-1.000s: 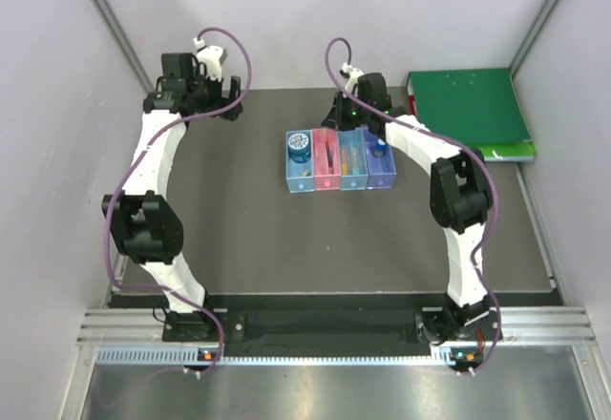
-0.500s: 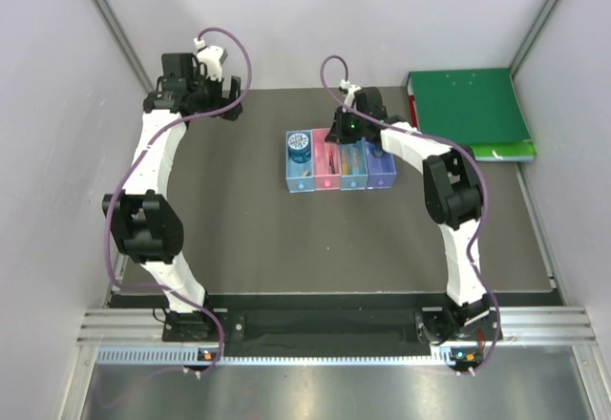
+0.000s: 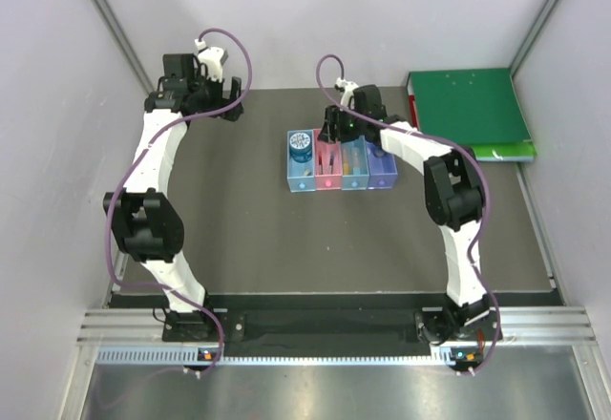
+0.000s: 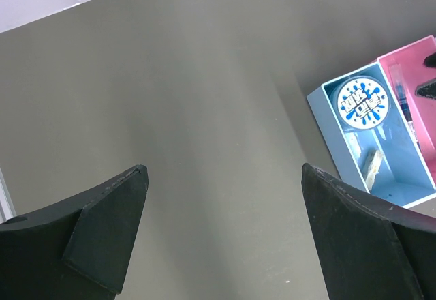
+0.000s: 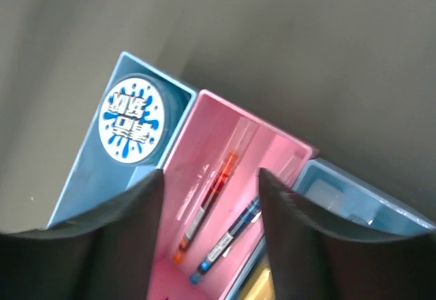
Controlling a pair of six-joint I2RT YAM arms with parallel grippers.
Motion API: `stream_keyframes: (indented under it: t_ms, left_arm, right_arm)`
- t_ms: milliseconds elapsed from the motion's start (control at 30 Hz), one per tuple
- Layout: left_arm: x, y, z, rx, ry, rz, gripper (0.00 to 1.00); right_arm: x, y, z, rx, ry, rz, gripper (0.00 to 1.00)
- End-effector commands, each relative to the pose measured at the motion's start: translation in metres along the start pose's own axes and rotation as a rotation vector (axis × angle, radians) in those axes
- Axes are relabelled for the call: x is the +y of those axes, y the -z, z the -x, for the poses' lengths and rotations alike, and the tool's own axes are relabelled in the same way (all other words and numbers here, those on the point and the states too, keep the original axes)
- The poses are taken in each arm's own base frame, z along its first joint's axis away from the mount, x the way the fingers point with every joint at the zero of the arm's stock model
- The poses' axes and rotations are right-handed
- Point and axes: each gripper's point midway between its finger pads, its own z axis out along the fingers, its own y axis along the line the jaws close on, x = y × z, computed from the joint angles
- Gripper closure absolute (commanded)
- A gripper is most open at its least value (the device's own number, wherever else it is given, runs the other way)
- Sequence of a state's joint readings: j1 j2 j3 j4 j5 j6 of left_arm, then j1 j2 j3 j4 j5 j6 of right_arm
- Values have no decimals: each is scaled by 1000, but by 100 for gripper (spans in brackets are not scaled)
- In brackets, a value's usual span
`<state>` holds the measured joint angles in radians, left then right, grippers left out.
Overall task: Sort the stationery into containers
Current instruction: Place the pen in the storage box, then reset both arms
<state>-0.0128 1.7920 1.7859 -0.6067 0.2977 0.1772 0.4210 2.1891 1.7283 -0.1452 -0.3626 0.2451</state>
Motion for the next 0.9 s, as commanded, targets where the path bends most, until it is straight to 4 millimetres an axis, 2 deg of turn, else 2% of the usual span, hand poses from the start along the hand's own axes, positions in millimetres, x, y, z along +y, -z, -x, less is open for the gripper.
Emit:
stream_keyframes:
  t_ms: [0, 33, 100, 200, 300, 433, 467, 500, 633, 733, 800, 833, 867]
  left_arm:
    - [0, 4, 22, -64, 1, -10, 1]
    - [0, 3, 22, -63, 4, -14, 1]
    - [-2, 4, 24, -73, 15, -21, 1]
    - [-5, 4, 26, -79, 27, -36, 1]
    - [-3, 6, 27, -80, 41, -23, 1]
    - [4, 12, 31, -94, 40, 30, 1]
    - [5, 13, 31, -94, 36, 37, 1]
    - [3, 14, 31, -90, 26, 28, 1]
    - [7, 18, 28, -69, 17, 48, 1]
    - [14, 17, 11, -7, 40, 105, 1]
    - [13, 16, -7, 45, 48, 134, 1]
    - [15, 17, -13, 61, 40, 159, 1]
    - [11, 17, -15, 61, 28, 156, 1]
  right_arm:
    - [27, 46, 59, -116, 103, 15, 34]
    - [30, 52, 65, -123, 110, 17, 19]
    - [42, 70, 80, -150, 149, 26, 2]
    - [54, 97, 100, -162, 238, 18, 1]
    - [56, 130, 111, -144, 347, -40, 0]
    - [48, 173, 126, -144, 464, -179, 1]
    - [39, 182, 126, -134, 482, -243, 0]
    - [36, 193, 121, -106, 491, -268, 0]
    - [7, 212, 88, 10, 474, -401, 0]
    - [-5, 224, 64, 86, 437, -448, 0]
    - [-7, 238, 65, 59, 423, -477, 0]
    - [-12, 239, 55, 74, 420, -488, 0]
    - [-11, 250, 59, 43, 421, -507, 0]
